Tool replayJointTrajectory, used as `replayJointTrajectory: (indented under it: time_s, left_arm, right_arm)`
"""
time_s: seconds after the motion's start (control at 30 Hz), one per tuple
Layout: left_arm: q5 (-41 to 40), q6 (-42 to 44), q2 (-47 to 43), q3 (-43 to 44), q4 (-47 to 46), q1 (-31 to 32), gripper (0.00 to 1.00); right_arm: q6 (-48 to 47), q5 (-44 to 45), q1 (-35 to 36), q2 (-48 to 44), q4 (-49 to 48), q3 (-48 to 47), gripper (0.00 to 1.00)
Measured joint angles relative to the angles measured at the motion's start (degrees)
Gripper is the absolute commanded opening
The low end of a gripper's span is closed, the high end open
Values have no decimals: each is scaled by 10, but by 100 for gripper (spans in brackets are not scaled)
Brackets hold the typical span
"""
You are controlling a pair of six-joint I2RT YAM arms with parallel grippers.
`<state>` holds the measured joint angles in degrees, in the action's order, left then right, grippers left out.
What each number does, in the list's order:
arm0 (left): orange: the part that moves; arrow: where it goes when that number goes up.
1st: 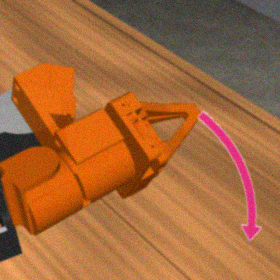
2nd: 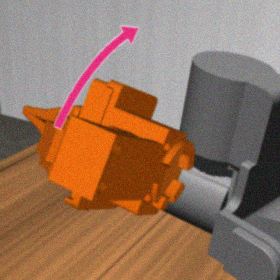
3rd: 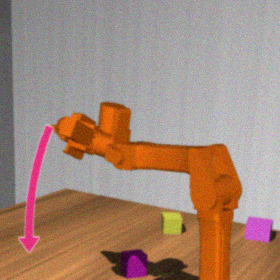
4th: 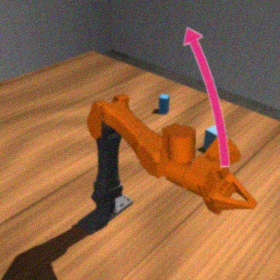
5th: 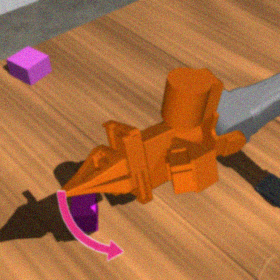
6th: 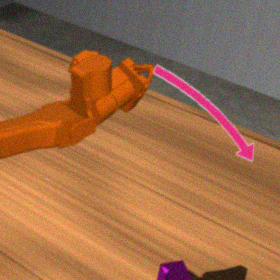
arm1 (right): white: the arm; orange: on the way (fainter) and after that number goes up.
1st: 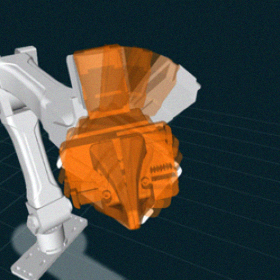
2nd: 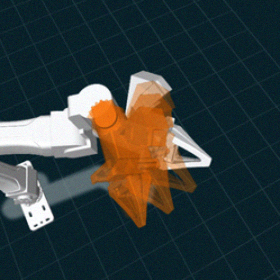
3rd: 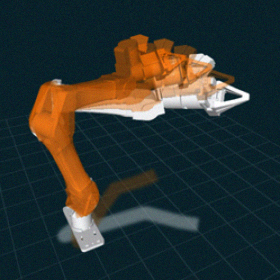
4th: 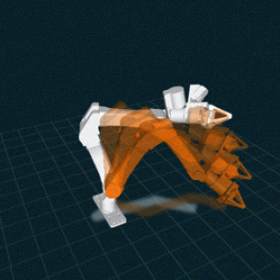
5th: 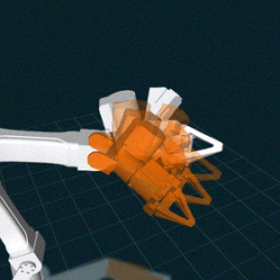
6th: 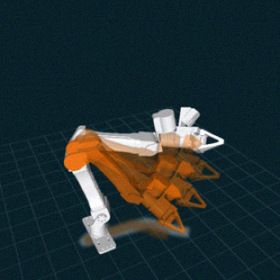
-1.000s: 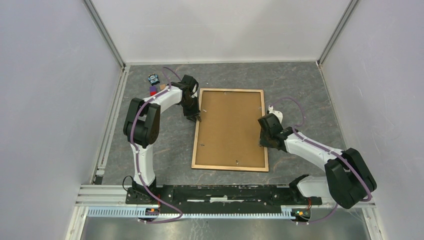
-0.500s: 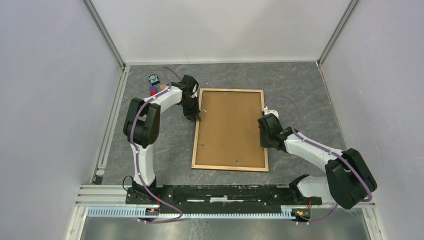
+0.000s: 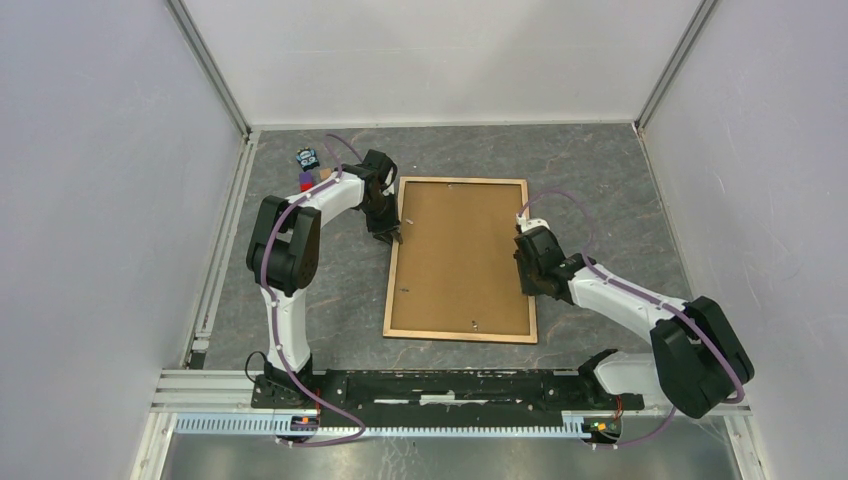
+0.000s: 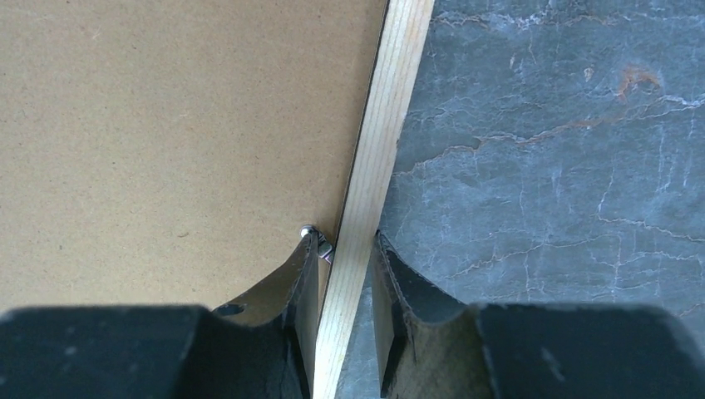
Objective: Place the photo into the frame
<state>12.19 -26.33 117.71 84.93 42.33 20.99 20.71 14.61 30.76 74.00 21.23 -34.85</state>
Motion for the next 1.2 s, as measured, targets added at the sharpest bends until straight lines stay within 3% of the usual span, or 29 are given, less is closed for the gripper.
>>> replayJointTrajectory:
  time_s: [0.3, 0.4, 0.67, 0.87, 1.2]
  left_arm:
    - [2, 1, -25, -35, -21, 1, 81]
    - [6, 0, -40, -50, -23, 0, 89]
    - [81, -45, -132, -192, -85, 1, 94]
    - [87, -103, -210, -294, -146, 47, 95]
    - [81, -247, -254, -366, -222, 219, 96]
  right_arm:
    - [-36, -15, -6, -1, -21, 0, 67]
    - [-47, -32, -23, 6, -37, 0, 70]
    - [-56, -85, -61, 77, -81, -45, 71]
    - [-56, -97, -67, 135, -87, -95, 71]
    - [-87, -62, -99, 221, -105, -183, 71]
